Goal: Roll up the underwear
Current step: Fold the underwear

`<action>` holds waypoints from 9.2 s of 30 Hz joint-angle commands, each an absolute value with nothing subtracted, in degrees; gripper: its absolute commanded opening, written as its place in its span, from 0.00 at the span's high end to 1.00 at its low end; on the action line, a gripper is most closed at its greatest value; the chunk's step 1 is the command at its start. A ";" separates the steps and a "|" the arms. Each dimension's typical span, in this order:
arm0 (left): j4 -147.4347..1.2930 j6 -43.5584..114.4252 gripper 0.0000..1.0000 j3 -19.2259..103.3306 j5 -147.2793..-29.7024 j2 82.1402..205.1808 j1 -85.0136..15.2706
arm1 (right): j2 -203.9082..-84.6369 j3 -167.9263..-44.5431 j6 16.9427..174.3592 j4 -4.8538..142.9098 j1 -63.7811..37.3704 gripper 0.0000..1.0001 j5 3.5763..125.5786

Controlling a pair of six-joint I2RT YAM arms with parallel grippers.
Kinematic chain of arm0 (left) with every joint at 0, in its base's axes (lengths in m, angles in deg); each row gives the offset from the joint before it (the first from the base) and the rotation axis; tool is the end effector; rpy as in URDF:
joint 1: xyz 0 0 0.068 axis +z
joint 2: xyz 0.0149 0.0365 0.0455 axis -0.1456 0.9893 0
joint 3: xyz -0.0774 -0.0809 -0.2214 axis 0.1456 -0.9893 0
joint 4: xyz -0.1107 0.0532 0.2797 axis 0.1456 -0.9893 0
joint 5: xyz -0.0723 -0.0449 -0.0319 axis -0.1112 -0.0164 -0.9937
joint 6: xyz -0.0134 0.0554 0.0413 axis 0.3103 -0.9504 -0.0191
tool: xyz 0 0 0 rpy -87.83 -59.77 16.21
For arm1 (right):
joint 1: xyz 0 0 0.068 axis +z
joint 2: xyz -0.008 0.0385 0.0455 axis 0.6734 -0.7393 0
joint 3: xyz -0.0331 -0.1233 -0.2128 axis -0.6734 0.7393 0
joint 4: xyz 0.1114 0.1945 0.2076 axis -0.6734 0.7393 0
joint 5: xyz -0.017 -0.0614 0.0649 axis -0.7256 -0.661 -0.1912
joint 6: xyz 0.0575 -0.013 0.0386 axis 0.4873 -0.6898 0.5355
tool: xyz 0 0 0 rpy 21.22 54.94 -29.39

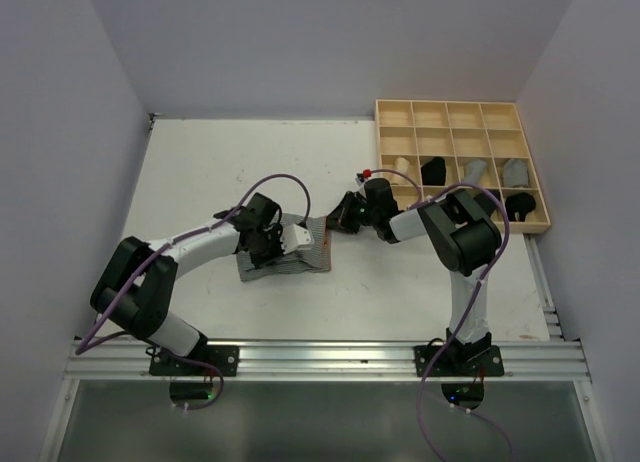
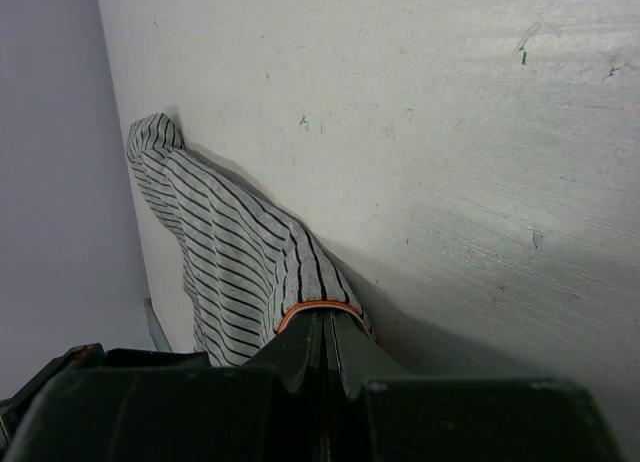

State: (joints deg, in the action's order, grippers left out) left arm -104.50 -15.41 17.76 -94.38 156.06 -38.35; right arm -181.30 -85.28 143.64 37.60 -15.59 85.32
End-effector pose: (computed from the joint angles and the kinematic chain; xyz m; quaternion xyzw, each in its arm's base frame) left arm 0.2693 -0.1716 0.0892 0.5729 0.7907 -0.1063 0.1879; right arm 0.3642 0.2139 0.0227 0.0920 0.8536 0.4669 0.2122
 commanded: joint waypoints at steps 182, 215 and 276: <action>-105.58 -25.98 0.63 4.25 -99.74 131.28 -25.25 | -160.57 -78.68 138.23 76.69 -0.32 1.00 74.87; -102.16 -26.42 0.78 4.34 -98.25 135.58 -25.25 | -160.22 -82.46 135.77 80.21 -2.34 1.00 76.62; -93.03 1.24 0.37 14.27 -115.37 135.81 -21.12 | -158.63 -92.92 131.71 72.36 -3.75 0.77 79.34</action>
